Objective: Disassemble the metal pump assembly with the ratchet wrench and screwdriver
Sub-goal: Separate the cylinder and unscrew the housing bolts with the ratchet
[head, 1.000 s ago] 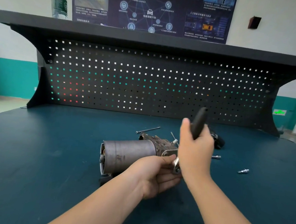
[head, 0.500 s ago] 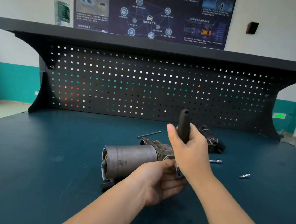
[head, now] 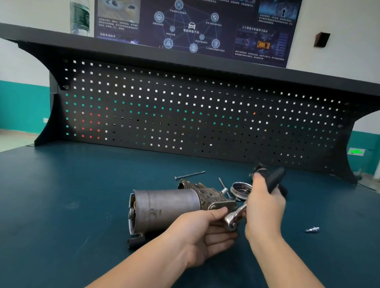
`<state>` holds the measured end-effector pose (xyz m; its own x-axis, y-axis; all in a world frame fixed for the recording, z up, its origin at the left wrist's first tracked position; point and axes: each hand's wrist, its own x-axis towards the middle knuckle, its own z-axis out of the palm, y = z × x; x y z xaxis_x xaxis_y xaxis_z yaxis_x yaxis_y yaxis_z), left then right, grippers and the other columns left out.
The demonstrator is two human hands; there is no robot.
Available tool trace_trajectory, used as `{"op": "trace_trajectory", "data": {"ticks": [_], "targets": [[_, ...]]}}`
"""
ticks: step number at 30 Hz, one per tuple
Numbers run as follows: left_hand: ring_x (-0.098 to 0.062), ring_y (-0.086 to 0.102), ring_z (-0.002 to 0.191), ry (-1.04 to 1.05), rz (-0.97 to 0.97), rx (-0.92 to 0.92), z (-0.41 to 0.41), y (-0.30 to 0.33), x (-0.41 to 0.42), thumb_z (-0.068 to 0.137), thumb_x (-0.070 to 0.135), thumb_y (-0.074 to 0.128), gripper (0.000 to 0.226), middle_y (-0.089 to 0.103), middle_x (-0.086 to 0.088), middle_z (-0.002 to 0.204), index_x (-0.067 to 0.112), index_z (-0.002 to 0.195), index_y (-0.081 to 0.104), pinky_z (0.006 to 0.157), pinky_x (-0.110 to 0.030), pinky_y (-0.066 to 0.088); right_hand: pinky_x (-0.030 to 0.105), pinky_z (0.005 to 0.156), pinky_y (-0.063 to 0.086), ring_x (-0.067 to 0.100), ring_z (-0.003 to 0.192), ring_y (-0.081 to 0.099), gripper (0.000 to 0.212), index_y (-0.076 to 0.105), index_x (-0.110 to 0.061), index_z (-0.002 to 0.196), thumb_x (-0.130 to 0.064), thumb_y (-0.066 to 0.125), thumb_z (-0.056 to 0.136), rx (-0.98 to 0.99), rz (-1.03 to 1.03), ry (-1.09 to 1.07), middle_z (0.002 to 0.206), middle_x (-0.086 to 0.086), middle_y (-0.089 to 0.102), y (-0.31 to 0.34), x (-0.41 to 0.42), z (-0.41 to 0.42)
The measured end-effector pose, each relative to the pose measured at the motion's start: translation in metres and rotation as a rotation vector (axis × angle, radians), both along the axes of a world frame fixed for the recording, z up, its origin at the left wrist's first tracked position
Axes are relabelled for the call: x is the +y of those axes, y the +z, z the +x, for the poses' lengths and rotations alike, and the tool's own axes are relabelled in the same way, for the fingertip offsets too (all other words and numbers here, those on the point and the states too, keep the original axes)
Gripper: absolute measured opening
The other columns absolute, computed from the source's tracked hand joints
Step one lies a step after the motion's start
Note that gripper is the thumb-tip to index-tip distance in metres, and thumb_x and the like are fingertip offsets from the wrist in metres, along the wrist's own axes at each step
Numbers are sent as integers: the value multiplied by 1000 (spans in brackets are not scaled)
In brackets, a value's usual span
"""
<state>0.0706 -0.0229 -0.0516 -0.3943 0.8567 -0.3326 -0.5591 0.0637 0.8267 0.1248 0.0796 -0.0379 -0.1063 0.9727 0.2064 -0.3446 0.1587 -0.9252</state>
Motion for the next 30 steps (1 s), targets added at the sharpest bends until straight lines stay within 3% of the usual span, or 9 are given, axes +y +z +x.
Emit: {"op": "trace_trajectory", "data": {"ticks": [3,6,9,12,17,20,23,26,30], "targets": [[-24,71,60,-18,1,-26,-2,2,-3,87,19,65,22,72,-17,77,-2,80,67,51,-29,57,9,37,34,-4,36,45,32,50,-16,67,-34,60,91,-30,354,50,40,-16,45,12,-16,2],[-22,71,59,-28,-8,-24,0,3,-4,85,22,68,24,72,-17,75,-1,80,69,50,-28,57,8,38,33,-3,35,43,37,45,-17,64,-39,61,89,-123,446,106,38,-16,42,18,-15,9],[-21,71,59,-49,17,-32,1,4,-3,90,17,61,22,72,-15,72,1,76,68,52,-28,58,19,48,38,1,45,45,36,49,-22,66,-50,63,84,-277,672,153,46,-15,49,19,-19,7],[-24,72,64,-39,79,-72,-1,5,-5,92,5,47,32,72,-15,77,3,72,71,54,-31,58,30,58,43,10,57,51,39,50,-27,79,-66,48,78,-610,1013,108,58,-8,57,20,-36,-10],[-26,72,65,-36,105,-142,-3,5,-6,92,5,46,37,72,-16,78,1,67,73,51,-32,57,34,51,41,17,54,50,53,42,-22,70,-74,35,76,-652,1095,-53,49,-5,49,18,-36,-4],[-26,72,66,-6,111,-125,-2,3,0,94,1,42,33,72,-17,79,1,78,70,52,-32,58,31,46,32,15,48,44,55,31,-25,58,-78,34,73,-646,1074,-143,41,-8,36,18,-33,7],[-22,71,63,31,136,-104,-3,2,4,96,1,39,30,72,-13,75,2,87,68,54,-29,58,29,46,32,21,50,50,59,28,-24,56,-80,33,71,-836,1091,-275,42,-7,37,20,-34,7],[-18,69,61,89,158,-111,-8,1,11,98,4,41,26,70,-8,69,4,89,65,57,-28,57,29,49,34,22,59,56,48,38,-26,66,-72,42,77,-977,1116,-287,48,-10,38,21,-33,1],[-19,65,67,154,140,-213,-19,12,23,98,6,43,22,67,-11,69,1,94,64,62,-30,54,33,58,45,20,65,57,31,39,-29,73,-51,58,85,-852,1038,-112,57,-11,49,15,-17,-5]]}}
